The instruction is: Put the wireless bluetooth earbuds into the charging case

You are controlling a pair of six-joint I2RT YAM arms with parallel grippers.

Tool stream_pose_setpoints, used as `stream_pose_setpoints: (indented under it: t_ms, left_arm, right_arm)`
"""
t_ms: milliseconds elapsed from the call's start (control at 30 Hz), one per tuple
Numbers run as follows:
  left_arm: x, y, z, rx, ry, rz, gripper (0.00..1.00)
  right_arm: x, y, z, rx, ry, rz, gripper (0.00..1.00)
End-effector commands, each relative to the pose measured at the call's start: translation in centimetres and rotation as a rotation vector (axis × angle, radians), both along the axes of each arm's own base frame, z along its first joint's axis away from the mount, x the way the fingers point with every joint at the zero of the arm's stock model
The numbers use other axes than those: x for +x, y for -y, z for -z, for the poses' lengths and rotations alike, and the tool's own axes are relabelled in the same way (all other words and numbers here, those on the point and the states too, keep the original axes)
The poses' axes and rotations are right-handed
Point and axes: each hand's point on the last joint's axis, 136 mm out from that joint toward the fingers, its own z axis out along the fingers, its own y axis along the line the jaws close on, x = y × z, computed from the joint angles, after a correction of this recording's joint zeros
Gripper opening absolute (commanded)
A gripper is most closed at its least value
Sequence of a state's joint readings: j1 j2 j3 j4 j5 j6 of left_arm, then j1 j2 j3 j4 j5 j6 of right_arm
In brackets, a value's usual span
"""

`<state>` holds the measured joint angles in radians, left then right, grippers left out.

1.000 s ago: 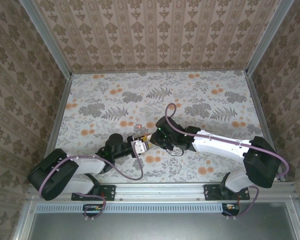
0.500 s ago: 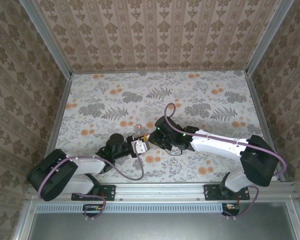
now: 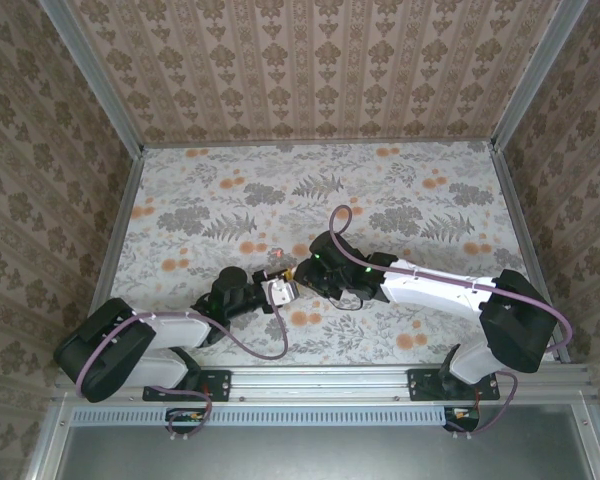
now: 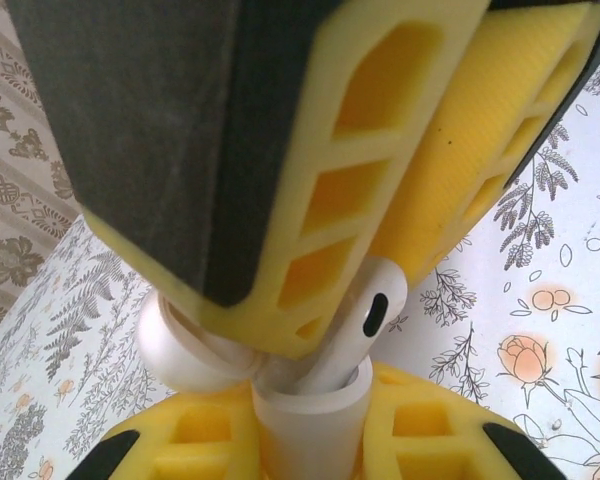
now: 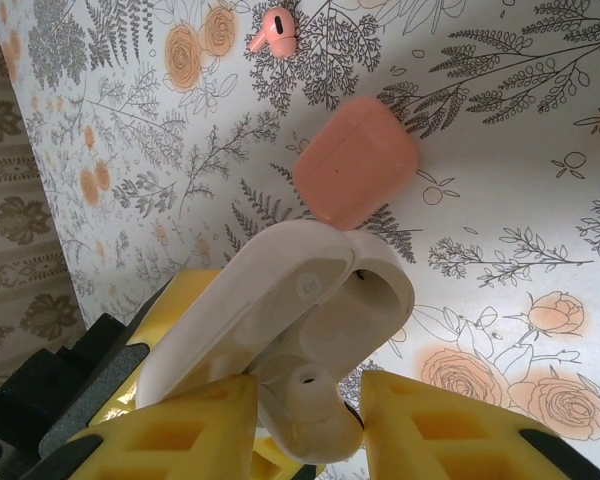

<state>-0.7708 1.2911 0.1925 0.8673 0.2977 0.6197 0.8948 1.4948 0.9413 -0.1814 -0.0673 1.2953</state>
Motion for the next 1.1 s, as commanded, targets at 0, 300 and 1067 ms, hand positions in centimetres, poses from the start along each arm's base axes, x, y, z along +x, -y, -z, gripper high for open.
stream_pose_setpoints:
  t_ms: [0,300,1067]
  left_arm:
    - [-1.2,1.3,-1.8,-0.065,0.015,0.085,0.01]
    - [-1.4,1.4,-2.0,-0.088,-0.002,0.096,0.01]
    - [-1.6,1.5,-1.1,-0.075,-0.031,0.097,0.01]
  right_arm:
    - [1.3,-1.7,-3.2,0.134,0.085,0.013,0.35]
    - [1.8,-1.3,-4.0,0.176,0.117,0.046,0.35]
    - [1.9,-0.1,-5.8,0.213,0.172,0.079,0.37]
